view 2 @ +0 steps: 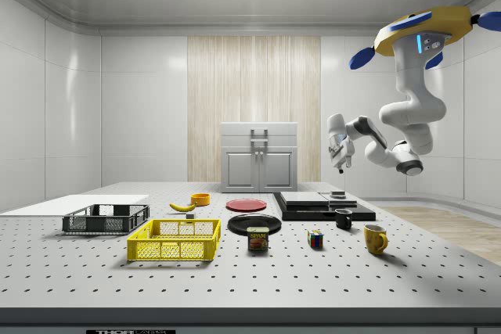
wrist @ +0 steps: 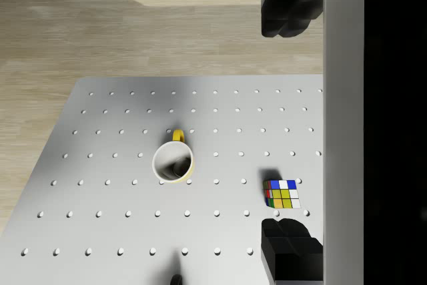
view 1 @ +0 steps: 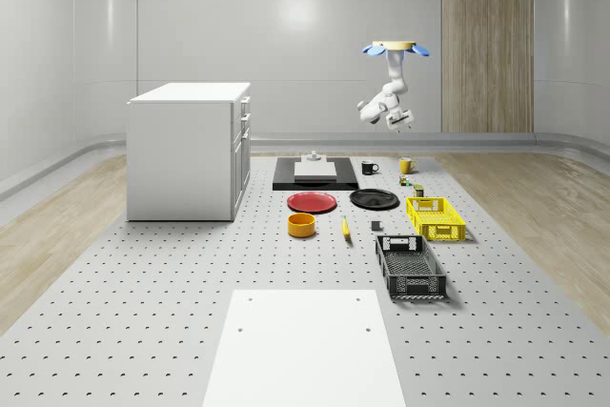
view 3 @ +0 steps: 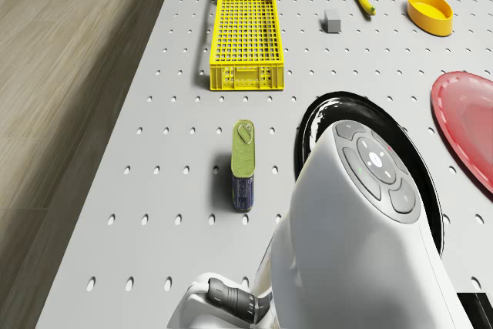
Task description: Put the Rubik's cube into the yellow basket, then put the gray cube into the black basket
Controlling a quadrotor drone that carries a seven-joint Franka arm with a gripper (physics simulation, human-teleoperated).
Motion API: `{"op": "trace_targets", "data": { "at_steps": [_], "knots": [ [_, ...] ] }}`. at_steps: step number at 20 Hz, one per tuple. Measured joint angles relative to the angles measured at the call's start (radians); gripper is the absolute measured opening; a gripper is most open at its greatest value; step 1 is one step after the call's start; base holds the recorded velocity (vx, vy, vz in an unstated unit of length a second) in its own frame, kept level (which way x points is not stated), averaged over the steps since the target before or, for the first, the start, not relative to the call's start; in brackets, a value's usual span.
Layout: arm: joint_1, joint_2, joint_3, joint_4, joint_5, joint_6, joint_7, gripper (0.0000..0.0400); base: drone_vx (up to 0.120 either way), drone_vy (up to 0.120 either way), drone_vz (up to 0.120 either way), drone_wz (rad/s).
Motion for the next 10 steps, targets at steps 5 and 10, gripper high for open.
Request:
{"op": "trace_targets", "data": {
  "at_steps": [5, 10],
  "knots": [
    [-0.154, -0.052, 0.076, -0.034, -0.098, -0.067, 0.101, 0.04, 0.12, -0.048, -0.12, 0.0],
    [-0.229, -0.091, 0.113, -0.042, -0.123, -0.086, 0.152, 0.04, 0.088, -0.08, -0.12, 0.0]
  ]
}}
